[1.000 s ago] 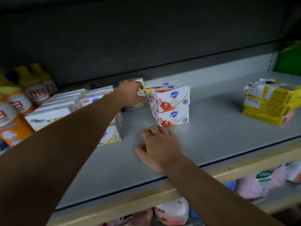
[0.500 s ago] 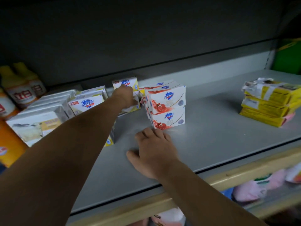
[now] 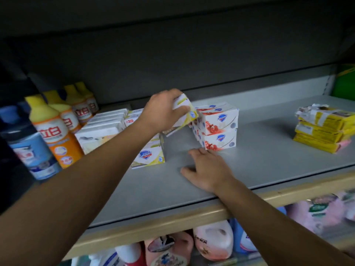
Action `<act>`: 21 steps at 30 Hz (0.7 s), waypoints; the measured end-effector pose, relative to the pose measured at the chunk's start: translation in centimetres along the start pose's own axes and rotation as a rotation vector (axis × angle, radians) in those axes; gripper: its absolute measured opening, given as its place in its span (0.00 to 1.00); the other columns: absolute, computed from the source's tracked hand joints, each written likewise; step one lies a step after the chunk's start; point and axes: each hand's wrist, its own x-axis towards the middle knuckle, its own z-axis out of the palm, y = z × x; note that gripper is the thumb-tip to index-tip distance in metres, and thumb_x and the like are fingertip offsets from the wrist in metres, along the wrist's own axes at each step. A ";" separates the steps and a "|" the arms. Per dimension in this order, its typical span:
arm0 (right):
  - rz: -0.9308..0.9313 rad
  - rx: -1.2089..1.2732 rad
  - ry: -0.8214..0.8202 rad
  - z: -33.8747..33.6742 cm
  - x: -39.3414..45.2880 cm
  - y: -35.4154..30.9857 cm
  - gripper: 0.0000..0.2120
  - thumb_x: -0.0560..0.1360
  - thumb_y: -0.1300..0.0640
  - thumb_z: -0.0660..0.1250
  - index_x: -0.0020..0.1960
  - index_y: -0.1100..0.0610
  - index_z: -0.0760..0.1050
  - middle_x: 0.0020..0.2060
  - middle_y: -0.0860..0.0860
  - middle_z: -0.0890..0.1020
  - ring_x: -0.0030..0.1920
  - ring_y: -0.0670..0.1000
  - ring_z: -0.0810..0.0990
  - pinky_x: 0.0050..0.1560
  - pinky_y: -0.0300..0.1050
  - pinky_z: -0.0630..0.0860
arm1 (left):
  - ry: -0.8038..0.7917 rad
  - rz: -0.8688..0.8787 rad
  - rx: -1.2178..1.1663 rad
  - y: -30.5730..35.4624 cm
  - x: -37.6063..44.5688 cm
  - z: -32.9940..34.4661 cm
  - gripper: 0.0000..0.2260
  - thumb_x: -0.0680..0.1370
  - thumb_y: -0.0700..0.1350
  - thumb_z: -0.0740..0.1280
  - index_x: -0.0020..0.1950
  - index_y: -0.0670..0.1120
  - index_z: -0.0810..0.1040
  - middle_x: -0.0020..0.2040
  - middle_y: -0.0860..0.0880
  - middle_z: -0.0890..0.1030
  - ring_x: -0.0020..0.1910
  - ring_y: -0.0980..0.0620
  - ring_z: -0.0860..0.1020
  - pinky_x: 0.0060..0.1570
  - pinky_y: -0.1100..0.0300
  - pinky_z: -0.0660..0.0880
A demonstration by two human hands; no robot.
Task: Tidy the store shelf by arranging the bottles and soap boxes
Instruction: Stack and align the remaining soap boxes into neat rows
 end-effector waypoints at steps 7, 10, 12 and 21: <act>-0.144 0.729 0.166 -1.5 -2.0 -1.0 0.46 0.63 0.51 0.76 0.74 0.34 0.57 0.66 0.37 0.68 0.47 0.47 0.80 0.51 0.41 0.78 | -0.244 -0.278 -0.551 -2.5 -9.3 -0.7 0.07 0.76 0.51 0.71 0.50 0.50 0.83 0.43 0.57 0.84 0.44 0.60 0.82 0.47 0.68 0.76; -0.330 0.640 0.082 -1.6 -2.3 -2.1 0.47 0.66 0.60 0.76 0.75 0.35 0.57 0.69 0.35 0.64 0.52 0.44 0.78 0.53 0.40 0.78 | -0.340 -0.372 -0.720 -3.7 -11.2 -0.1 0.08 0.74 0.49 0.74 0.51 0.48 0.84 0.47 0.49 0.86 0.51 0.50 0.84 0.57 0.49 0.78; -0.392 0.558 0.044 -1.7 -2.0 -2.7 0.41 0.67 0.64 0.76 0.73 0.42 0.65 0.65 0.36 0.68 0.54 0.41 0.77 0.56 0.41 0.77 | -0.337 -0.413 -0.782 -4.4 -11.8 0.2 0.11 0.73 0.48 0.75 0.52 0.45 0.84 0.48 0.45 0.86 0.52 0.46 0.83 0.58 0.47 0.78; 0.089 0.870 0.139 -0.3 -2.1 -2.7 0.16 0.68 0.43 0.73 0.53 0.45 0.75 0.45 0.46 0.81 0.46 0.51 0.82 0.51 0.44 0.78 | -0.129 -0.571 -1.508 -6.4 -14.7 2.6 0.15 0.70 0.43 0.71 0.55 0.43 0.81 0.47 0.44 0.84 0.44 0.44 0.83 0.41 0.52 0.81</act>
